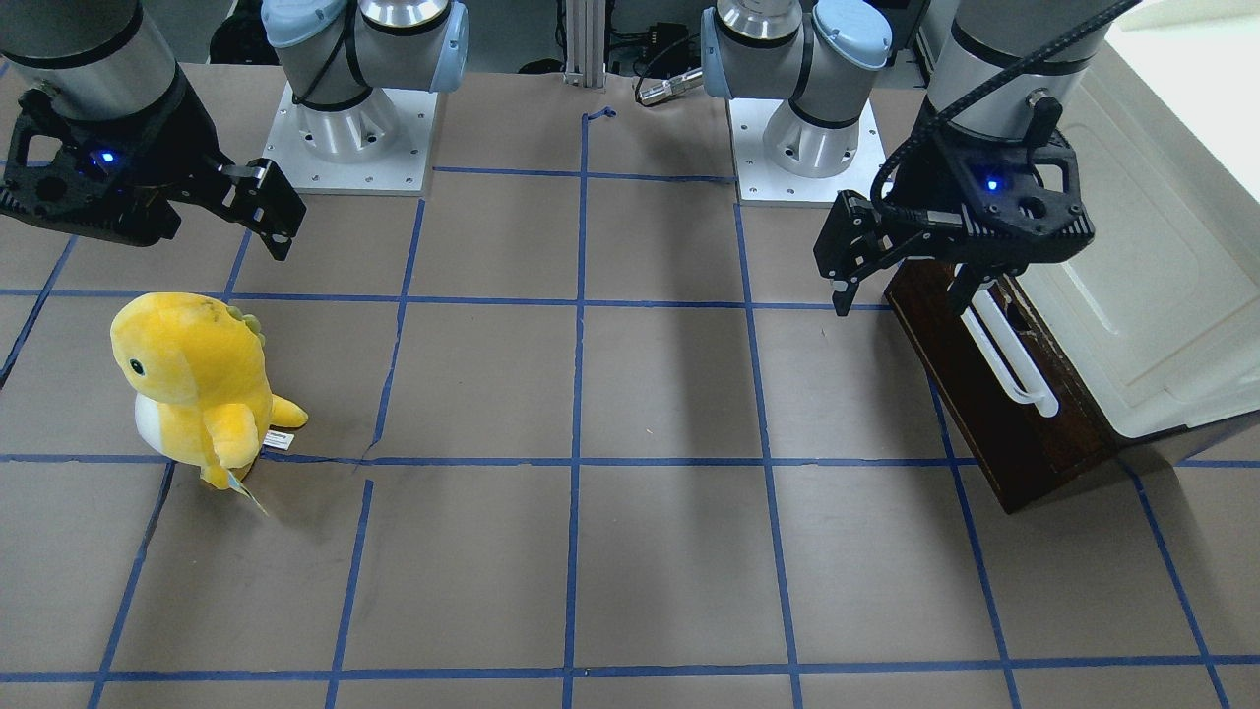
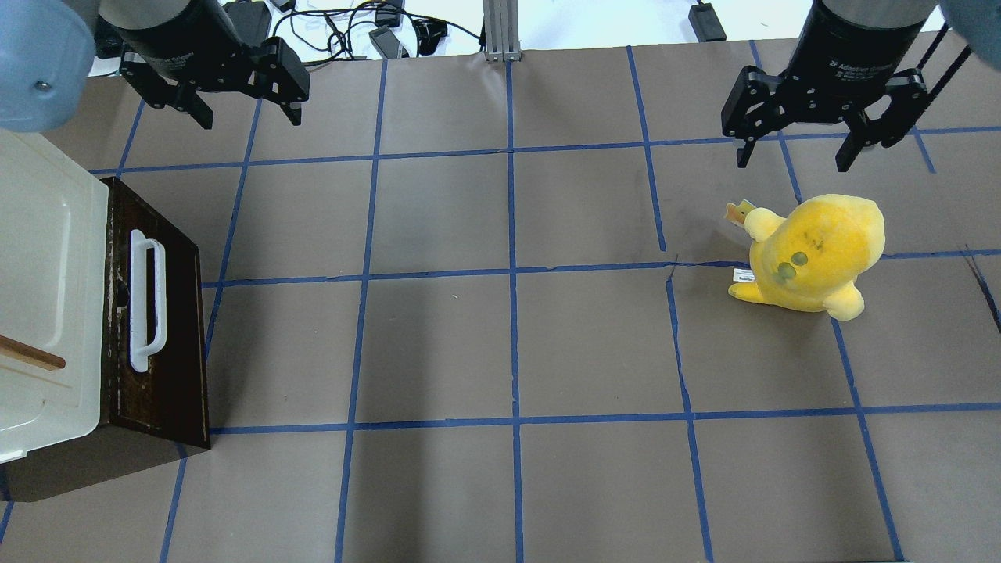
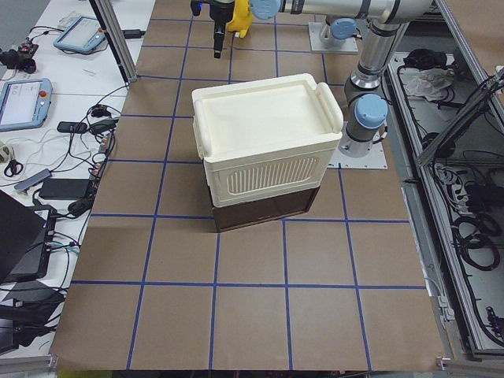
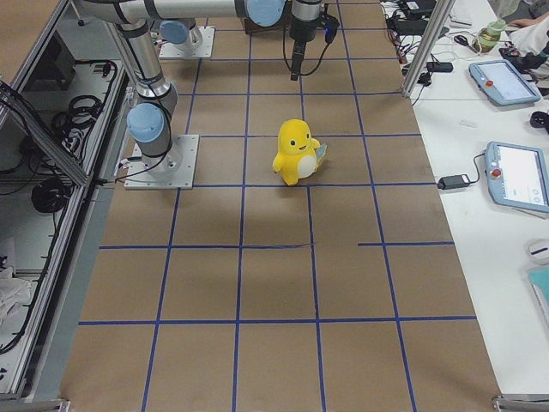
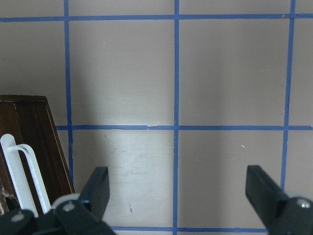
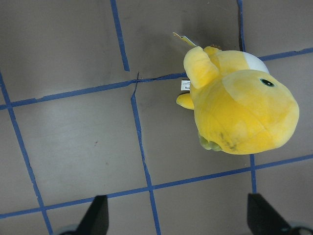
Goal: Pull drawer sideways
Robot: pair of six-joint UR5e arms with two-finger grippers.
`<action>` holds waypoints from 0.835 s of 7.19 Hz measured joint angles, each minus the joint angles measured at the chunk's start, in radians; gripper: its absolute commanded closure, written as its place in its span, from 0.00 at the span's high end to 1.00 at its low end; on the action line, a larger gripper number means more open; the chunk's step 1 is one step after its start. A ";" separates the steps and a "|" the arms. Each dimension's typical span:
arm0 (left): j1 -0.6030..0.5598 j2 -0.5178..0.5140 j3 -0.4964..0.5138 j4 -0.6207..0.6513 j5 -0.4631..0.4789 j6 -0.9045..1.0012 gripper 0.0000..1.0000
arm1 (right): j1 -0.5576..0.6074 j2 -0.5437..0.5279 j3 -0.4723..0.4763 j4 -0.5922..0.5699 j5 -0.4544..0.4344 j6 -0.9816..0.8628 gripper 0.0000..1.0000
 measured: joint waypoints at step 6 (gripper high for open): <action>-0.004 0.003 -0.022 -0.002 -0.006 -0.001 1.00 | 0.000 0.000 0.000 0.000 0.000 0.000 1.00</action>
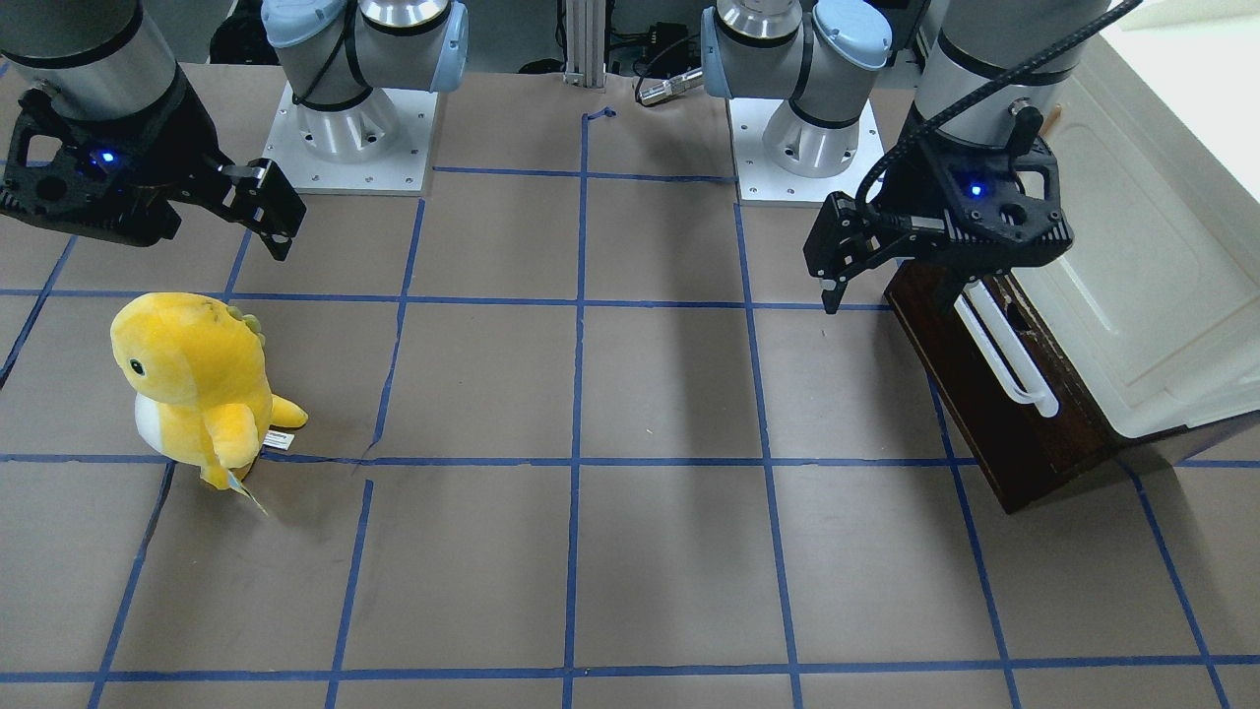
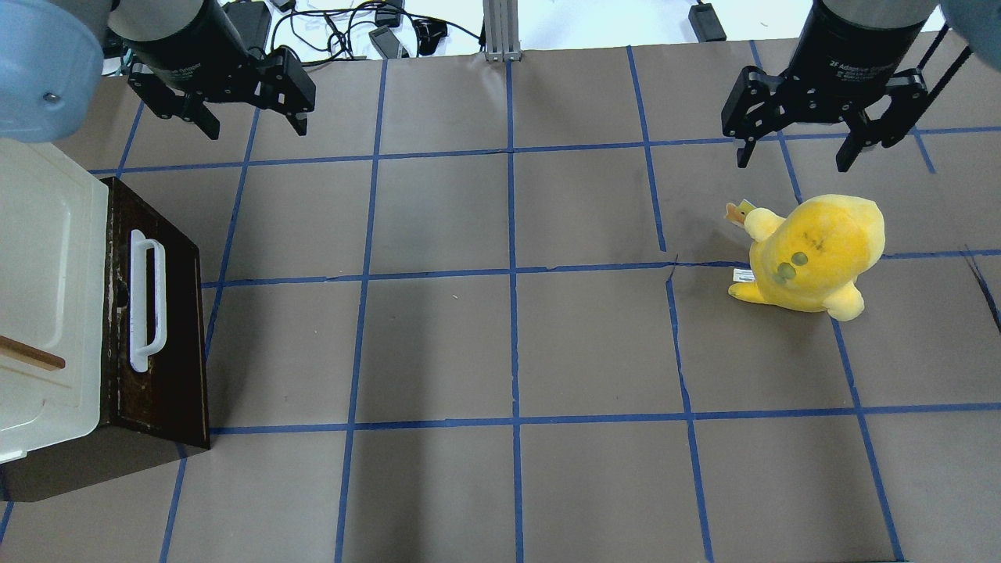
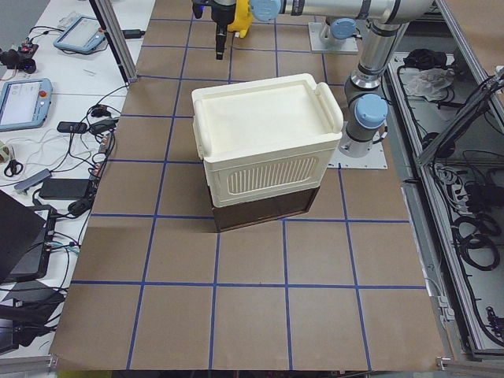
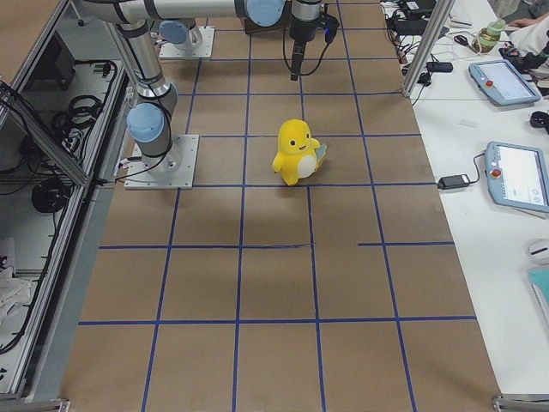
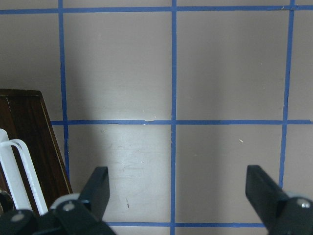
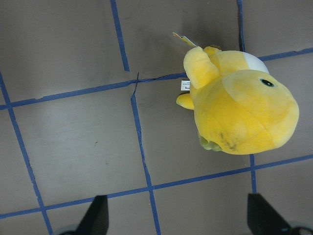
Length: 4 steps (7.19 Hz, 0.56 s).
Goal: Pull drawer sideways
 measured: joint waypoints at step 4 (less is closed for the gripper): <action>-0.015 -0.021 -0.009 0.002 0.005 -0.093 1.00 | 0.000 0.000 0.000 0.000 0.000 0.000 1.00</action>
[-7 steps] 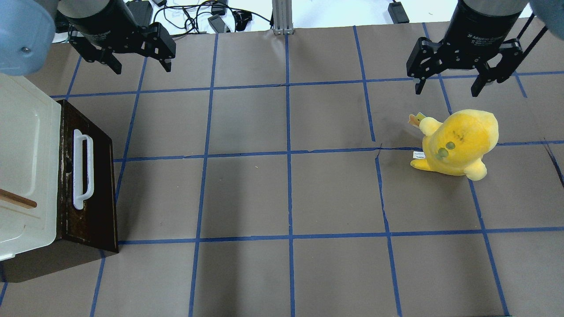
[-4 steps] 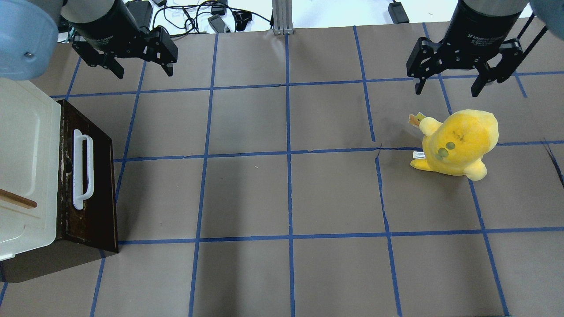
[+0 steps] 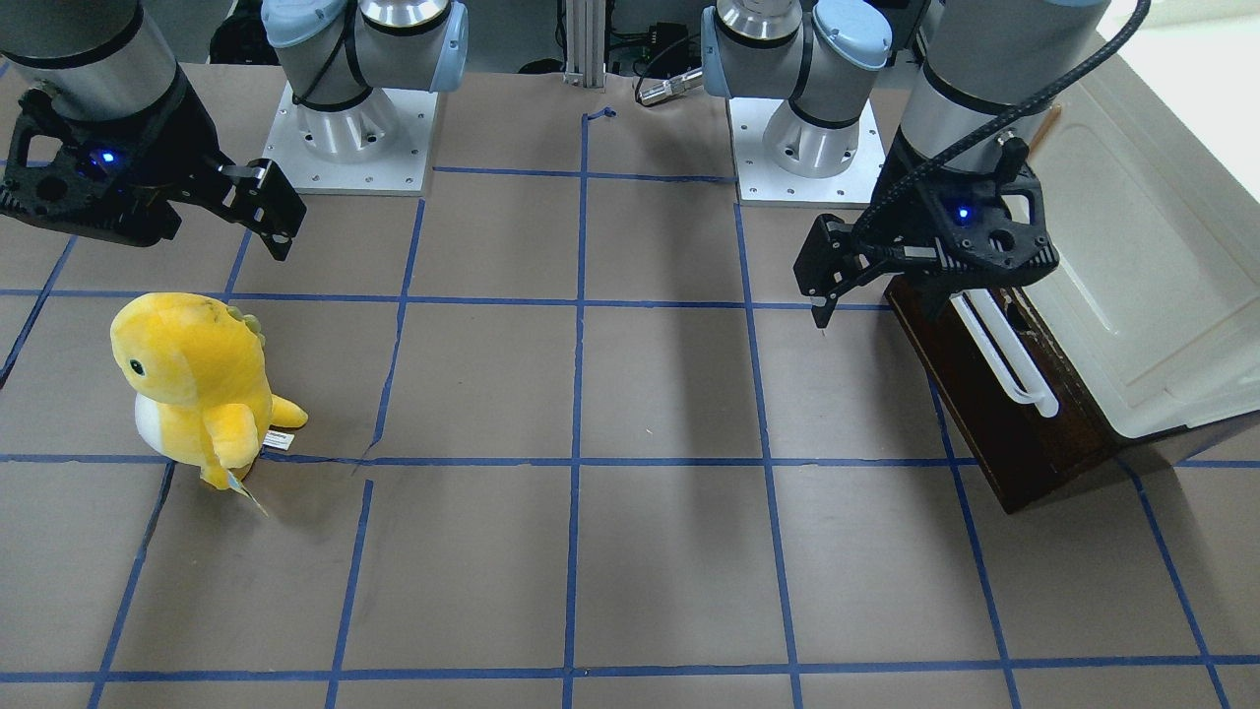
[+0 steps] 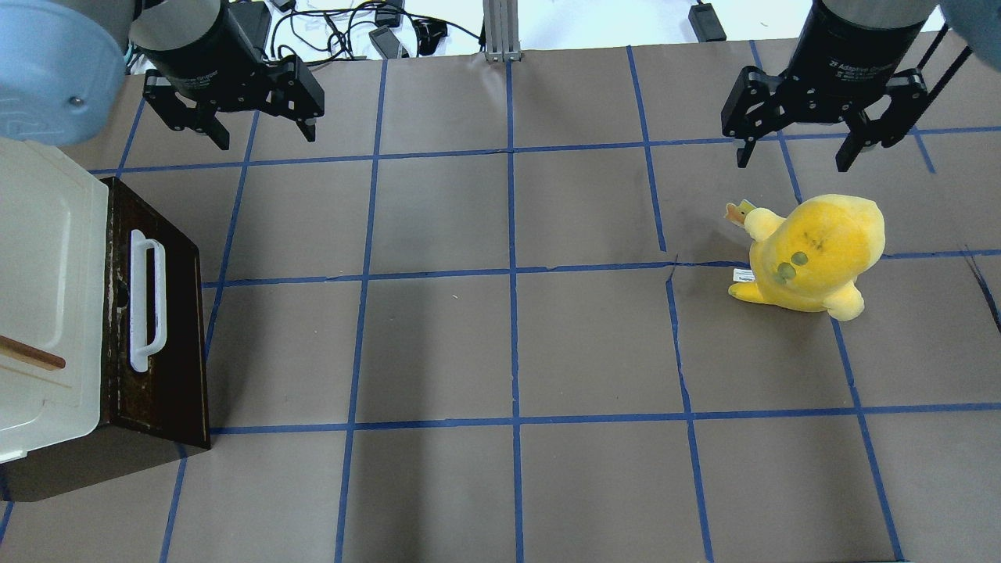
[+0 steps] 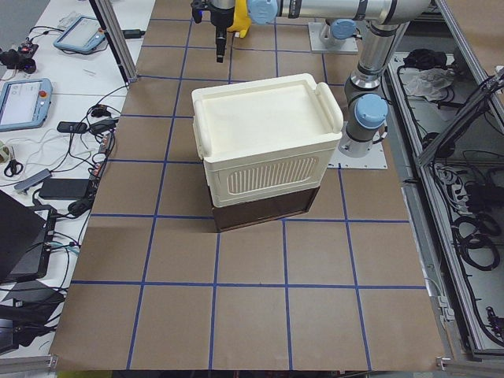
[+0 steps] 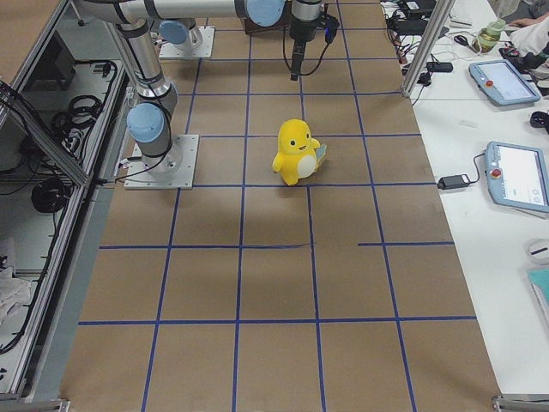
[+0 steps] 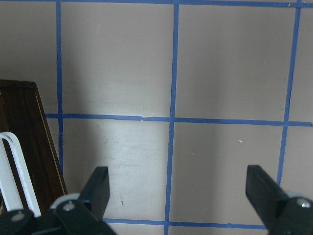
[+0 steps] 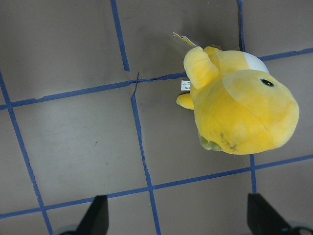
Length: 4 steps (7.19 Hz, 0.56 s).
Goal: Pull drawer sideways
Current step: 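Move the left gripper down to the white drawer handle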
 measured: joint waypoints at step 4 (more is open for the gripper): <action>-0.087 -0.110 -0.048 0.003 0.240 -0.218 1.00 | 0.000 0.000 0.000 0.000 0.000 0.000 1.00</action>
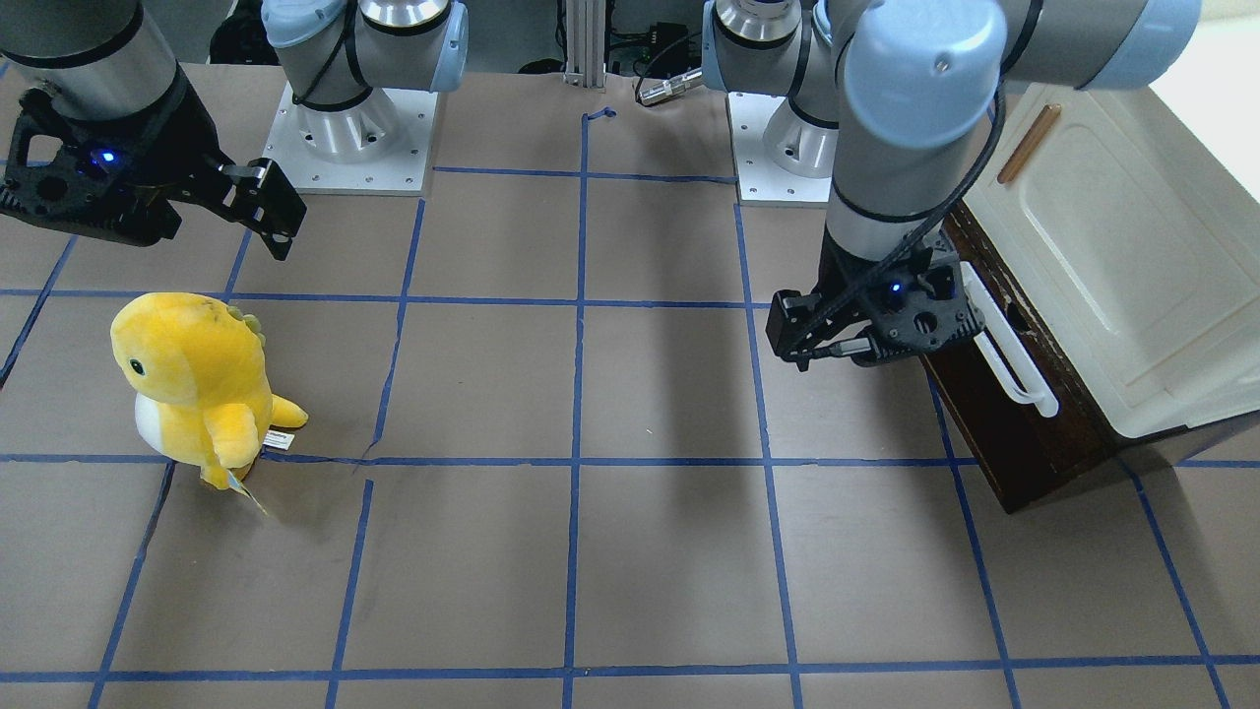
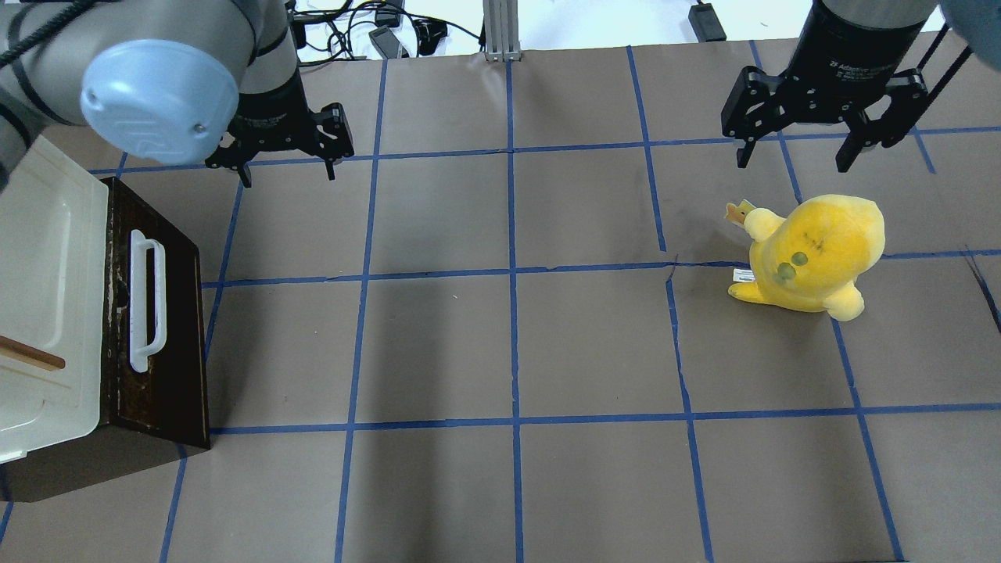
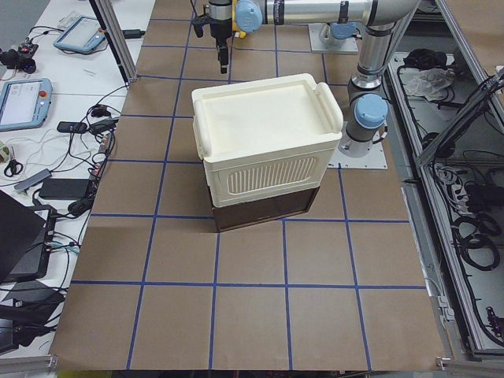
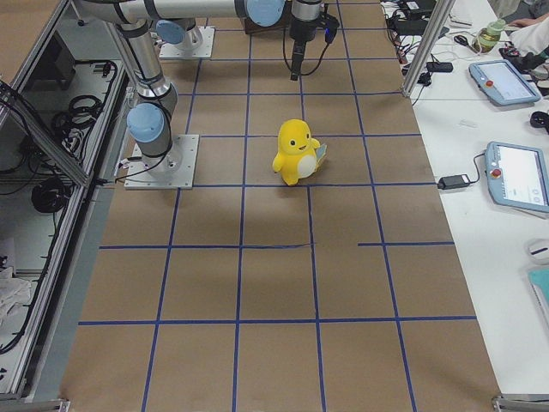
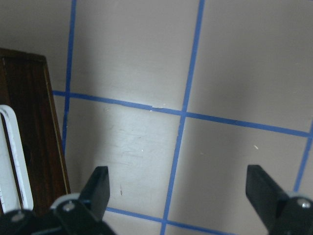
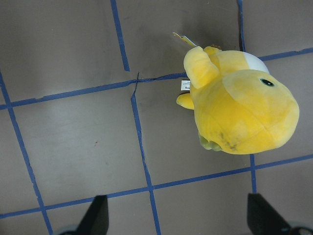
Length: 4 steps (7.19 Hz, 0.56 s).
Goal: Pull drawer sideways
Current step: 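Move the left gripper down to the white drawer handle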
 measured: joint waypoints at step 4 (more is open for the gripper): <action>-0.065 -0.151 -0.163 -0.005 0.459 -0.045 1.00 | 0.000 0.000 0.000 0.000 0.000 0.000 1.00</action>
